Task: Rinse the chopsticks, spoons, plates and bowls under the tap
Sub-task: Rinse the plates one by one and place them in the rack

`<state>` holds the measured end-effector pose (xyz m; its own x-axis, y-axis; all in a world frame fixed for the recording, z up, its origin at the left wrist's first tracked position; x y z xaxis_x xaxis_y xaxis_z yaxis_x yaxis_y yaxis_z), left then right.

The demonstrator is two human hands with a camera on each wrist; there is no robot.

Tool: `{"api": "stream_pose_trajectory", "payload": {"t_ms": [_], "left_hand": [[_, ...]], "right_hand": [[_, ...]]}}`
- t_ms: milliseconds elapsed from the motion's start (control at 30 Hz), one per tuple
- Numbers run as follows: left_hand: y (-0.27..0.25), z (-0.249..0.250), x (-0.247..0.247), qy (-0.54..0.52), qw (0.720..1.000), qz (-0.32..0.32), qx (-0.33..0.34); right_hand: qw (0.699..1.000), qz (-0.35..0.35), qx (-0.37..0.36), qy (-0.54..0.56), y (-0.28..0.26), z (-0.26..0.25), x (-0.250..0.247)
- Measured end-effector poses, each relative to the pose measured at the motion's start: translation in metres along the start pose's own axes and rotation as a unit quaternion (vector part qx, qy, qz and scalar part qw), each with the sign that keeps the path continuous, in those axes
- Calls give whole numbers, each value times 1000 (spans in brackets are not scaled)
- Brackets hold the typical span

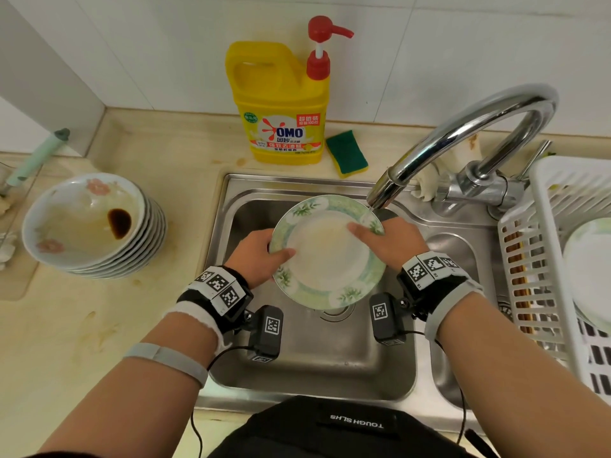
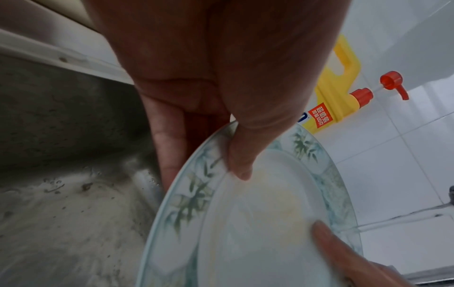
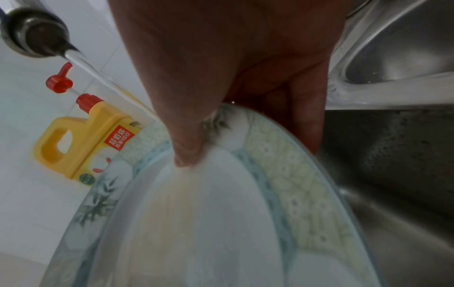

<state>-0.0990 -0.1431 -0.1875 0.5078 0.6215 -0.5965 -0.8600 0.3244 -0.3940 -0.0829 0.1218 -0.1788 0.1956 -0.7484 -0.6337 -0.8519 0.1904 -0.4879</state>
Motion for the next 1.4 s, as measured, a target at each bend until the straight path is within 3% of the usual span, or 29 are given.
{"api": "stream_pose_trajectory", "payload": {"t_ms": [233, 433, 700, 900, 1067, 1300, 1400], "left_hand": [[2, -1, -2, -5, 1000, 0, -4], [2, 5, 0, -10, 1000, -2, 4], [4, 4, -4, 2, 1000, 11, 4], [5, 4, -1, 10, 1000, 14, 0], [5, 1, -3, -4, 1000, 22, -6], [6, 0, -2, -23, 999, 29, -18], [7, -2, -2, -28, 999, 35, -27]], "right_hand": [[996, -58, -62, -37, -2, 2, 5], [999, 29, -36, -24, 6, 4, 3], [996, -28, -73, -31, 0, 1, 0], [999, 26, -22, 11, 4, 3, 1], [998, -1, -60, -31, 2, 4, 4], [999, 35, -1, -1, 6, 4, 4], [999, 34, -19, -25, 3, 2, 3]]}}
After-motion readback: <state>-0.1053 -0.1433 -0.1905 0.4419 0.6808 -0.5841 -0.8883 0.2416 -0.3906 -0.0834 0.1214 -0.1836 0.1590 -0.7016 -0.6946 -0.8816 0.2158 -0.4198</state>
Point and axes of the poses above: each hand's wrist, its own y-axis towards the middle knuckle, its own x-axis out of the palm, z = x × y, the point moved 4 cm from there along y, towards the middle knuckle, and after that the axes turned 10 degrees about y, right-handed, at the moved point
